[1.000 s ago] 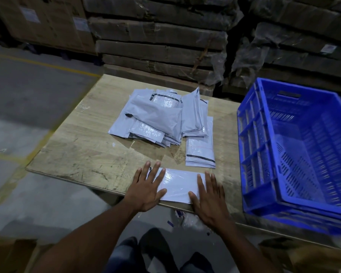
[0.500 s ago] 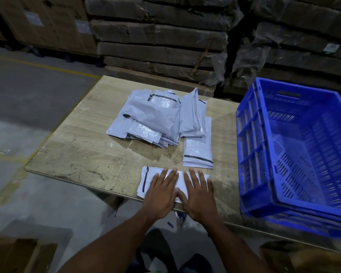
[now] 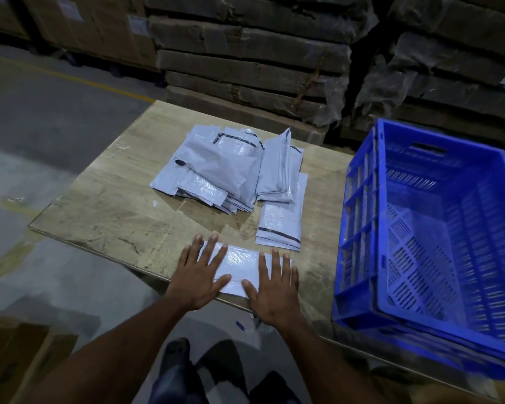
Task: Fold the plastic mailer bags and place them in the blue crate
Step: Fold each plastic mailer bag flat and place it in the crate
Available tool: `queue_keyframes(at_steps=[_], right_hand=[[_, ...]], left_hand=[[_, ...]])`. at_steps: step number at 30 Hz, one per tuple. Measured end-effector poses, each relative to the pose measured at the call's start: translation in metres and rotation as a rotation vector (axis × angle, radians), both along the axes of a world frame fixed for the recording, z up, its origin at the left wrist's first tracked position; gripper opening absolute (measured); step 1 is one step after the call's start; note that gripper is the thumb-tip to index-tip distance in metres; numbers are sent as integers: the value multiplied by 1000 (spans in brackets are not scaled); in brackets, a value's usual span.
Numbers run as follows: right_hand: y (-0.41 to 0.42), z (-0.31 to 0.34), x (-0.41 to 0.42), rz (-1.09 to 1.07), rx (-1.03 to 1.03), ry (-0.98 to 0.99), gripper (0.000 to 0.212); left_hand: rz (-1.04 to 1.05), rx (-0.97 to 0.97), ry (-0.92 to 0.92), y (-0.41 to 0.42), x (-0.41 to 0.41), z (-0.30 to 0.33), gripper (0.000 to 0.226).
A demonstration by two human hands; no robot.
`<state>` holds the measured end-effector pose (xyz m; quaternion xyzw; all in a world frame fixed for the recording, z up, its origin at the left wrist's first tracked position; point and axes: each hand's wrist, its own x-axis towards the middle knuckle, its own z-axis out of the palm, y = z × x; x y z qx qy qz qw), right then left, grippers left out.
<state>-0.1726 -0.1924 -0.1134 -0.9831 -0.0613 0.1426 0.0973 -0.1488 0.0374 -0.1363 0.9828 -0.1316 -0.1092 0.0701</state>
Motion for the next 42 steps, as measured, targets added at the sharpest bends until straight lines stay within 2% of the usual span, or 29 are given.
queue_keyframes(at_steps=[5, 8, 10, 13, 19, 24, 30, 32, 36, 40, 42], right_hand=[[2, 7, 2, -8, -47, 39, 81], [11, 6, -3, 173, -111, -94, 77], [15, -3, -4, 289, -83, -138, 75], [6, -9, -3, 228, -35, -107, 80], [-14, 7, -11, 57, -56, 27, 107], [-12, 7, -9, 23, -39, 91, 108], [-8, 13, -13, 15, -66, 45, 105], [-4, 14, -15, 43, -37, -86, 96], [6, 9, -16, 252, 21, -322, 46], [9, 3, -13, 274, 17, -420, 18], [11, 3, -11, 280, 14, -440, 13]], left_hand=[[-10, 20, -7, 0, 2, -1, 84], [-26, 23, -4, 0, 2, -3, 81], [-27, 19, -1, 2, 3, -4, 82], [-34, -6, 10, 2, 2, -5, 83], [-58, 11, 64, 1, 3, 5, 89], [-76, -6, 100, 2, 5, 11, 96], [-101, 58, 106, 4, 9, 10, 91], [-115, 58, 107, 5, 16, 12, 89], [-142, 39, 113, 6, 26, 10, 88], [-143, 32, 143, 6, 29, 14, 89], [-184, 13, 140, 9, 24, 18, 92]])
